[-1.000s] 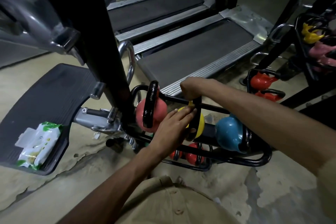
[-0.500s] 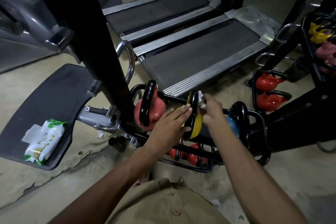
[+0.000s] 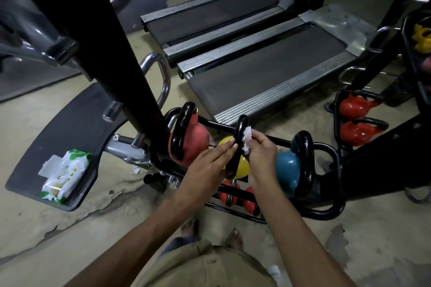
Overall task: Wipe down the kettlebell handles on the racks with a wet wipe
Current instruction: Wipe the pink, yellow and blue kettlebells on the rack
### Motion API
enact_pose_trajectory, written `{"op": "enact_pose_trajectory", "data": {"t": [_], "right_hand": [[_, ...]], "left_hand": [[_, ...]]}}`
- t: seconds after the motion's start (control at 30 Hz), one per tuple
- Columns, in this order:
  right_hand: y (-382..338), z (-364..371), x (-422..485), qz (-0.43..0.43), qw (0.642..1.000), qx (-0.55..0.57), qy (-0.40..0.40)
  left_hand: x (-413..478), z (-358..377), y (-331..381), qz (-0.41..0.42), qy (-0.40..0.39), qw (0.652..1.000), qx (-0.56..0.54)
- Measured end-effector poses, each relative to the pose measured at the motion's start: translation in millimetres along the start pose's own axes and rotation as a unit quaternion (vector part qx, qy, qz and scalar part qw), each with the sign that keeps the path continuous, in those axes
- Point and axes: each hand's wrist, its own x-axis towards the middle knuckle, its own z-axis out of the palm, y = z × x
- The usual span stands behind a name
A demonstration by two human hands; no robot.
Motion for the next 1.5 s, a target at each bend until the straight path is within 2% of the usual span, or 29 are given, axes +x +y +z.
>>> {"op": "enact_pose_trajectory", "data": {"t": [0.1,0.17,0.23,0.27,0.3,0.37,0.4,0.43,0.47,0.5,0.53,0.57,0.63,0.7,0.73,0.8,0.87,0.93,1.0,1.07,1.13,1.17,1.2,1.23,1.3,1.37,1.43,1.47,1.5], "right_hand": [[0.7,7.2,-3.1,-0.210,0.959,-0.191,0.014],[-9.1,12.5,23.3,-0.279,0.924,-0.259,-0.012],[-28.7,18.5,55.9,-0.317,0.868,-0.374,-0.079],[-39.0,20.5,69.6,-0.326,0.823,-0.449,-0.126],[-50.1,22.6,74.5,-0.327,0.762,-0.529,-0.180],[-65.1,25.0,72.9,-0.354,0.611,-0.654,-0.273],[-70.1,24.7,68.8,-0.365,0.555,-0.682,-0.306],[-74.7,22.6,65.2,-0.373,0.529,-0.690,-0.324],[-75.8,19.4,64.5,-0.393,0.530,-0.676,-0.328],[-76.1,14.8,64.2,-0.410,0.549,-0.655,-0.317],[-74.1,8.8,63.9,-0.422,0.589,-0.622,-0.296],[-69.4,1.8,58.9,-0.425,0.651,-0.572,-0.262],[-44.9,-7.7,35.4,-0.401,0.798,-0.427,-0.143],[-15.1,-3.1,7.0,-0.294,0.923,-0.247,-0.038],[-4.4,2.5,0.9,-0.227,0.962,-0.150,-0.012],[1.8,12.9,8.1,-0.088,0.995,0.010,0.039],[-3.8,18.4,17.4,0.049,0.991,0.118,0.037],[-8.2,22.1,12.0,0.146,0.970,0.193,-0.026],[-11.5,24.0,5.5,0.188,0.949,0.237,-0.083],[-16.1,25.9,8.6,0.200,0.937,0.273,-0.083],[-15.8,31.6,8.6,0.177,0.948,0.264,-0.020],[-10.5,34.7,3.6,0.119,0.969,0.215,0.030],[-3.1,37.6,-5.0,0.031,0.989,0.117,0.080],[4.5,40.2,-16.1,-0.071,0.991,-0.005,0.115],[15.3,39.7,-27.5,-0.254,0.934,-0.218,0.123],[9.6,34.0,-3.3,-0.360,0.859,-0.354,0.079],[-13.6,30.7,26.2,-0.369,0.788,-0.493,-0.008],[-27.0,30.9,34.5,-0.368,0.731,-0.570,-0.067],[-36.2,30.6,38.3,-0.372,0.659,-0.641,-0.128]], "left_hand": [[-3.1,3.0,4.0,-0.016,0.011,1.000,-0.001],[-3.5,3.3,5.9,-0.026,0.011,1.000,-0.002],[-3.4,2.5,7.0,-0.036,0.008,0.999,-0.004],[-3.5,1.9,7.2,-0.036,0.004,0.999,-0.004],[-3.5,0.9,7.7,-0.033,-0.001,0.999,-0.001],[-2.3,-0.8,7.3,-0.024,-0.006,1.000,0.015],[-1.4,-1.6,6.3,-0.021,-0.008,1.000,0.022],[-0.7,-2.2,5.1,-0.020,-0.011,0.999,0.026],[-0.5,-2.7,4.1,-0.019,-0.013,0.999,0.026],[-0.4,-2.8,2.8,-0.018,-0.015,1.000,0.021],[-0.4,-3.1,0.8,-0.016,-0.017,1.000,0.014],[-0.8,-3.5,-0.9,-0.015,-0.020,1.000,0.007],[-3.5,-5.0,-3.6,-0.012,-0.033,0.999,-0.006],[-4.7,-6.7,-6.7,-0.003,-0.057,0.998,-0.008],[-5.2,-7.0,-9.3,0.004,-0.070,0.998,-0.006],[-5.0,-8.7,-13.7,0.016,-0.089,0.996,0.003],[-3.8,-12.4,-15.5,0.023,-0.106,0.994,0.003],[-2.9,-15.5,-17.9,0.031,-0.123,0.992,-0.004],[-1.5,-18.2,-19.8,0.038,-0.132,0.991,-0.009],[-1.2,-18.0,-22.7,0.044,-0.130,0.990,-0.016],[-2.9,-16.8,-25.5,0.052,-0.123,0.991,-0.026],[-3.8,-16.3,-27.4,0.056,-0.125,0.990,-0.034],[-5.3,-15.9,-29.4,0.058,-0.130,0.989,-0.042],[-6.9,-15.3,-31.3,0.058,-0.136,0.988,-0.050],[-10.9,-13.9,-34.3,0.059,-0.135,0.987,-0.063],[-14.8,-12.1,-36.5,0.055,-0.122,0.988,-0.076],[-16.7,-11.9,-37.2,0.050,-0.123,0.986,-0.098],[-17.3,-13.1,-36.5,0.048,-0.131,0.984,-0.114],[-17.4,-14.5,-35.4,0.045,-0.139,0.981,-0.129]]}}
